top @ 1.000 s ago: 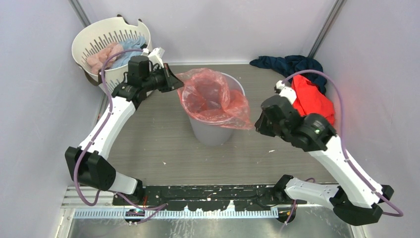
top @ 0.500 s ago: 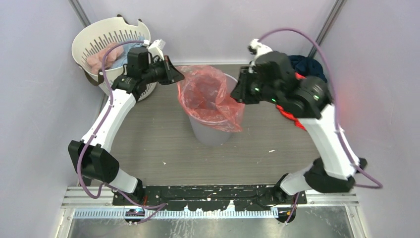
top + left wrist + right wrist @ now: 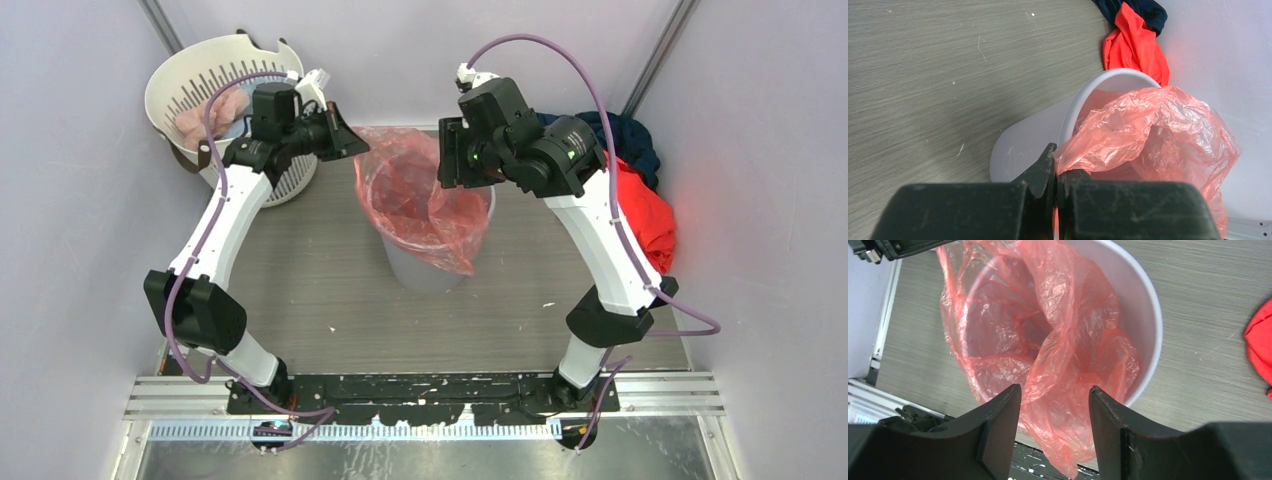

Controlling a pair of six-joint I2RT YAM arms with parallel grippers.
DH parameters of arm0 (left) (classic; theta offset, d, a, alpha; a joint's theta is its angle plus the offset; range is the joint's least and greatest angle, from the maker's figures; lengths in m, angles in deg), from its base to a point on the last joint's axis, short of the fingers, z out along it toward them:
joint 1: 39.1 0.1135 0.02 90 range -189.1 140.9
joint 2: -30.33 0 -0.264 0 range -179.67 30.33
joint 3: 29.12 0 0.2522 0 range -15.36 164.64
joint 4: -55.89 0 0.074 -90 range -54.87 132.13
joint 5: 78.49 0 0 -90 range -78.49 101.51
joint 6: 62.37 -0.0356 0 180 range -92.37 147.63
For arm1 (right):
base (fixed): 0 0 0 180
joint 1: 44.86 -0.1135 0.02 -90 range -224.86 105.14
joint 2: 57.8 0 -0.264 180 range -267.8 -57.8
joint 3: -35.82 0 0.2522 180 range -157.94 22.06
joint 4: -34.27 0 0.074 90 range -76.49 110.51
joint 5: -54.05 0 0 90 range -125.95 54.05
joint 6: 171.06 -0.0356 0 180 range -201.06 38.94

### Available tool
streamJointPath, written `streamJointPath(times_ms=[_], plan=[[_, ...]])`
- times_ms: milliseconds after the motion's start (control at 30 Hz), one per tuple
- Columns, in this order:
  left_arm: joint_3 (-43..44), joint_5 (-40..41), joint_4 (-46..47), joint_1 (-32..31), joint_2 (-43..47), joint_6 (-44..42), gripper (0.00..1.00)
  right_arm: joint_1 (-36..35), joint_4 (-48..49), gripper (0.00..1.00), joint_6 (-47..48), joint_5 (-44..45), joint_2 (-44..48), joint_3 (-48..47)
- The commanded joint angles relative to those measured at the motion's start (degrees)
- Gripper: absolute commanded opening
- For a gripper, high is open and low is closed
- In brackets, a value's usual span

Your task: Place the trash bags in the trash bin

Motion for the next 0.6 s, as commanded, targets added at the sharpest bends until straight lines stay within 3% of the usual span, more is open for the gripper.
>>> streamJointPath(times_ms=[0,233,567], plan=[[0.53,-2.65,0.50,0.25,0.60,-0.29,0.00,-0.33,0.23,0.59,1.49,3.26,-0.19,-0.23],[-0.55,-3.15,0.62,0.30,0.41,-0.64,0.00,-0.46,4.58,0.61,2.62,-0.36,-0.66,2.21],[-1.13,-3.65,-0.02,0.38,-0.54,-1.43,0.00,-0.43,3.47,0.62,1.61,0.62,-4.73,2.47]])
